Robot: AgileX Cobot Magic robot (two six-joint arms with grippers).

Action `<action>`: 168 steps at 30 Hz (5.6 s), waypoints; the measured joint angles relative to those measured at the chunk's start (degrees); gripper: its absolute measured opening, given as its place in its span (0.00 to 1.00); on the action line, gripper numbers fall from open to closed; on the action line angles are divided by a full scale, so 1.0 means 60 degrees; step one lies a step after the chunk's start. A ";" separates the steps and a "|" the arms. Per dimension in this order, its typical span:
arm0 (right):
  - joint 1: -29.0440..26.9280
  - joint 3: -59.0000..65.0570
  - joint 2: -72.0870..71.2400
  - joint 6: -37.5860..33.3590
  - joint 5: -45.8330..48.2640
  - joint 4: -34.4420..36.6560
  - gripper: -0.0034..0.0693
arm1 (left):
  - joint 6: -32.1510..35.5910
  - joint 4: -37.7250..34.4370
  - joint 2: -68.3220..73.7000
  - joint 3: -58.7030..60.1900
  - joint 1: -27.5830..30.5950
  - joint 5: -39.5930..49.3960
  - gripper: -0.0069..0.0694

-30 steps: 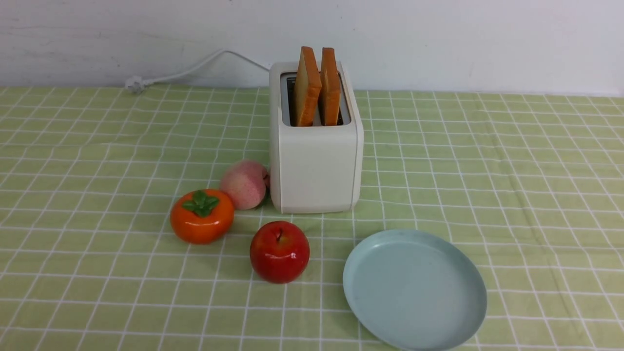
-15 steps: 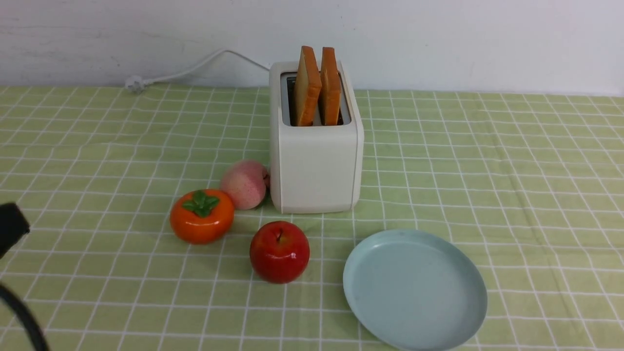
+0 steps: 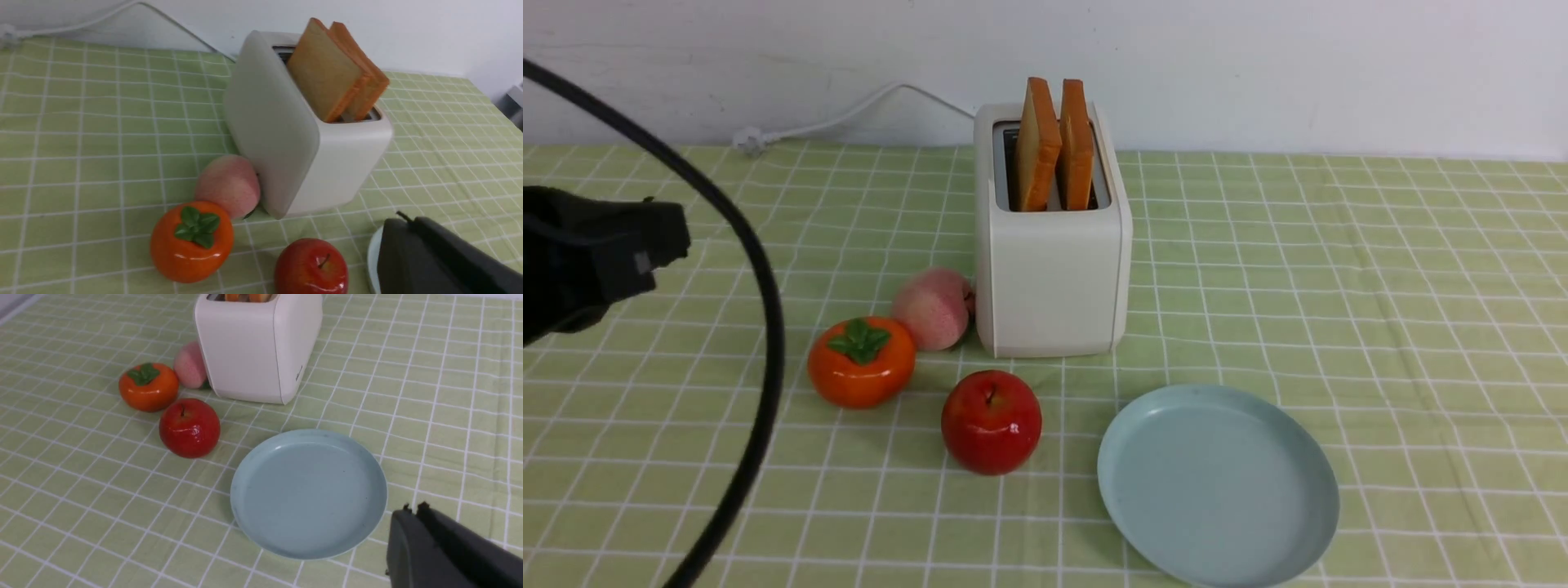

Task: Take toasted bread from bread machine on green coffee tablecloth place on plate.
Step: 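Reach for a toast slice standing in the toaster with the left gripper, then place the slice of bread on the plate with the left gripper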

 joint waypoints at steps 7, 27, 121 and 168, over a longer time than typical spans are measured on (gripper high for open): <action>0.1090 -0.1017 0.1585 -0.0038 0.0175 -0.0151 0.07 | 0.0877 -0.0095 0.1016 -0.0045 -0.2790 -0.1821 0.07; 0.1877 -0.2384 0.2618 -0.0073 0.0227 -0.0390 0.07 | 0.2007 -0.0265 0.6404 -0.1787 -0.5692 -0.8726 0.40; 0.1877 -0.2384 0.2567 -0.0098 0.0402 -0.0674 0.15 | -0.3056 0.3997 1.0406 -0.5270 -0.3776 -0.9439 0.25; 0.1877 -0.2420 -0.0432 0.0580 0.2669 -0.0929 0.05 | 0.2473 -0.4418 0.8850 -0.4406 -0.4991 0.0493 0.24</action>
